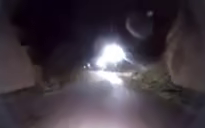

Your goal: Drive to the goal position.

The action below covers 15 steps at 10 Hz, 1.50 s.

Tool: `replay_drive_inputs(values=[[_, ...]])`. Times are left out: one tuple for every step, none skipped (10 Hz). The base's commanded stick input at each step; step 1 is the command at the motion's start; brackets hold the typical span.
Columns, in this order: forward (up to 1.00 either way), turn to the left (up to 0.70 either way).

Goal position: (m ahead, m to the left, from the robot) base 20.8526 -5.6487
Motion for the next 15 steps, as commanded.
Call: replay_drive_inputs(values=[[1.00,0.00],[1.00,0.00],[1.00,0.00],[1.00,0.00],[1.00,0.00],[1.00,0.00],[1.00,0.00],[1.00,0.00],[1.00,0.00],[1.00,0.00],[1.00,0.00],[1.00,0.00],[1.00,0.00],[1.00,0.00],[1.00,0.00]])
